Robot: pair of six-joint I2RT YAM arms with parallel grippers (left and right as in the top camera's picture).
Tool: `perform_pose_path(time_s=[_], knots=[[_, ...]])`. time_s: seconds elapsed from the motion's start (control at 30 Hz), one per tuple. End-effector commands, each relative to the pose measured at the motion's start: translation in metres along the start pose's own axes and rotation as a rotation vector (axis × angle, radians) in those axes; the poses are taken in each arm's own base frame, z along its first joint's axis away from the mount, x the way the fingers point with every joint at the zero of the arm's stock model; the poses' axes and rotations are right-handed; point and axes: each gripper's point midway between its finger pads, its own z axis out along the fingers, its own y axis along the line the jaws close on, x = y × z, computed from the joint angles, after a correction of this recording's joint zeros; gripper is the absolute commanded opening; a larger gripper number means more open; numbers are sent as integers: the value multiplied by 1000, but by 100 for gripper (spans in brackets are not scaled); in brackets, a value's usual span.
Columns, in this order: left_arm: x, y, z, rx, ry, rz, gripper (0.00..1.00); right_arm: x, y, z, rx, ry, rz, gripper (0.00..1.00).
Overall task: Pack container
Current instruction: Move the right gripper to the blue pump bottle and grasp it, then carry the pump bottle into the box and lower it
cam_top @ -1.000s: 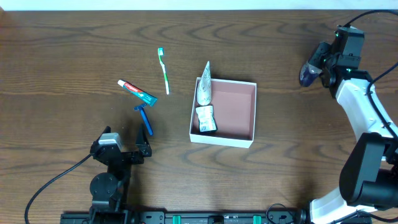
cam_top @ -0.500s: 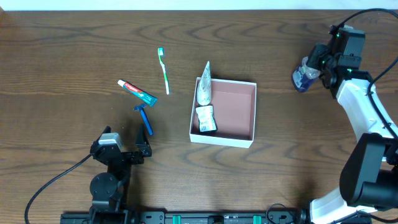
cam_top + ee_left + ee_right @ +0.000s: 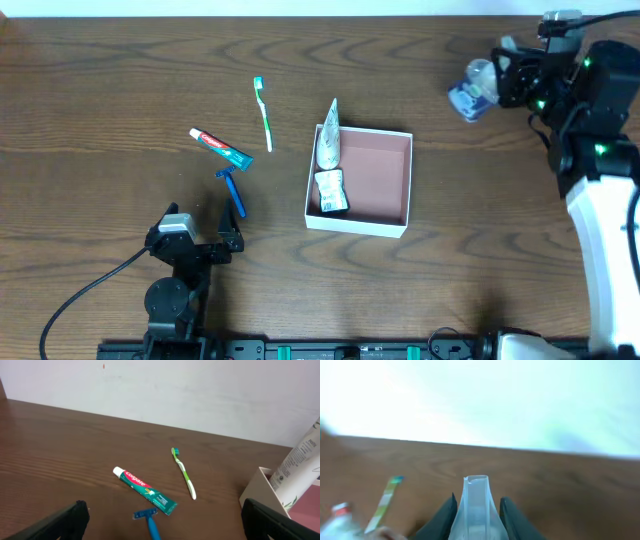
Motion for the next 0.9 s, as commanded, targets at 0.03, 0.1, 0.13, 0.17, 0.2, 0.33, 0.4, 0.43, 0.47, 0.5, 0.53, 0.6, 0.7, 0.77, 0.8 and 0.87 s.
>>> perform_pose_path(time_s=[0.03, 0.1, 0.13, 0.17, 0.2, 0.33, 0.4, 0.43, 0.47, 0.5, 0.53, 0.6, 0.7, 0.77, 0.8, 0.87], knots=[[17, 6, 1, -22, 48, 1, 98, -10, 90, -13, -309, -23, -131, 25], [17, 6, 1, -22, 48, 1, 98, -3, 113, -11, -363, -8, -170, 25], [17, 6, 1, -22, 48, 1, 98, 2, 122, -9, -385, 1, -192, 25], [17, 6, 1, -22, 48, 1, 98, 7, 134, -8, -413, 13, -215, 25], [17, 6, 1, -22, 48, 1, 98, 10, 141, -7, -428, 19, -224, 25], [17, 6, 1, -22, 48, 1, 98, 23, 163, 3, -450, 45, -255, 26], [17, 6, 1, -22, 48, 1, 98, 28, 168, 7, -443, 56, -261, 26], [17, 6, 1, -22, 48, 1, 98, 31, 169, 10, -440, 63, -262, 26], [17, 6, 1, -22, 48, 1, 98, 34, 170, 12, -438, 70, -263, 26], [17, 6, 1, -22, 48, 1, 98, 37, 172, 14, -440, 77, -267, 26], [17, 6, 1, -22, 48, 1, 98, 40, 173, 17, -443, 86, -268, 26], [17, 6, 1, -22, 48, 1, 98, 46, 172, 23, -444, 103, -264, 26], [17, 6, 1, -22, 48, 1, 98, 53, 171, 30, -445, 125, -258, 26], [17, 6, 1, -22, 48, 1, 98, 59, 170, 35, -444, 140, -253, 26], [17, 6, 1, -22, 48, 1, 98, 62, 169, 37, -446, 149, -250, 26], [17, 6, 1, -22, 48, 1, 98, 68, 167, 42, -445, 167, -245, 26]])
